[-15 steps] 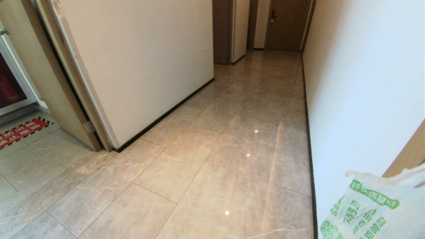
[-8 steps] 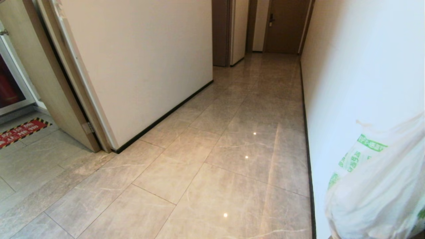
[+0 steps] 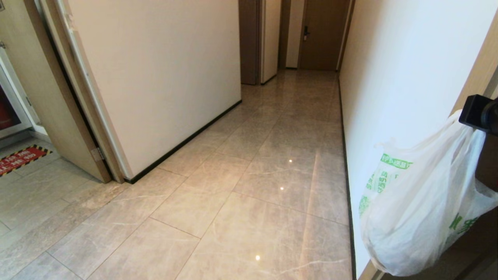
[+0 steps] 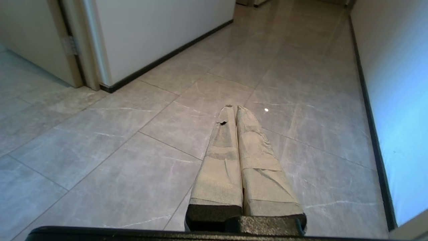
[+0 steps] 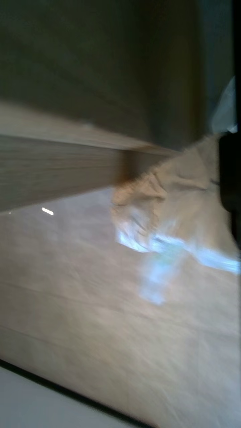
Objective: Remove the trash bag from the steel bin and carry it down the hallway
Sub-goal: Put the trash bag at the door
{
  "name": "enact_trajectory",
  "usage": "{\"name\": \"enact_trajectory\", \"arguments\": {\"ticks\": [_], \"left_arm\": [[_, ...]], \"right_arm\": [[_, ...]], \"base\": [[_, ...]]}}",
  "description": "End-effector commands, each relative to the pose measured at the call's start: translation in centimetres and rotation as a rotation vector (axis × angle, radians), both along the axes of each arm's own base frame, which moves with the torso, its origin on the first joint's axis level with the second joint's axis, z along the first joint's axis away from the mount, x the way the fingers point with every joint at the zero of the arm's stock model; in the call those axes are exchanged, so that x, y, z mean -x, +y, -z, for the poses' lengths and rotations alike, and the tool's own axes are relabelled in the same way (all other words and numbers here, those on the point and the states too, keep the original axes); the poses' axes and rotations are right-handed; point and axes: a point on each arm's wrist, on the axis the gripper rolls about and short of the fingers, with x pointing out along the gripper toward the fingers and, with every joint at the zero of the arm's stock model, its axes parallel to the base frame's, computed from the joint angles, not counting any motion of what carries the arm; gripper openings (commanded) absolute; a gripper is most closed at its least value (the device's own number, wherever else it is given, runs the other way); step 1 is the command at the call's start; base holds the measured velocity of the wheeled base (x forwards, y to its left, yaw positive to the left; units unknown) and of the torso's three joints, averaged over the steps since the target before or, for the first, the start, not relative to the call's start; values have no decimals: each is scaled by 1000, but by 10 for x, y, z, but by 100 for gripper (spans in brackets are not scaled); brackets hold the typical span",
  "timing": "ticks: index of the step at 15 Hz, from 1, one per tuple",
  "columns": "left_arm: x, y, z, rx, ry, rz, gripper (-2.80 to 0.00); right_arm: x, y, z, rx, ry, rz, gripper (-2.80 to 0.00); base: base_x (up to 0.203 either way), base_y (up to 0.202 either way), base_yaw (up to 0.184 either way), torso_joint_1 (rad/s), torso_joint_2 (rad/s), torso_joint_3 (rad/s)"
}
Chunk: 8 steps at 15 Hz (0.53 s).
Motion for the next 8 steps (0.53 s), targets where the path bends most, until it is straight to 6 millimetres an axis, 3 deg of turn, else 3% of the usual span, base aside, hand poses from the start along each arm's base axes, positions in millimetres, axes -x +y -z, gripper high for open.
{"name": "enact_trajectory", "arguments": {"ticks": [1,2,5,8], "left_arm": [[0,0,0,1,0,-1,-280],[0,0,0,1,0,-1,-280],[0,0,0,1,0,-1,-280],[0,0,0,1,1,-1,-280]], "right_arm": [[-3,6,32,4,148,-30,-280],[6,7,36,-6,155,-27,-280],[26,5,73,-29,157,-51,-280],[42,7,78,93,-7,-69,-280]], "base": [[-46,0,-4,2,2,-3],[0,0,0,0,0,0],[0,0,0,0,0,0],[0,0,0,0,0,0]]}}
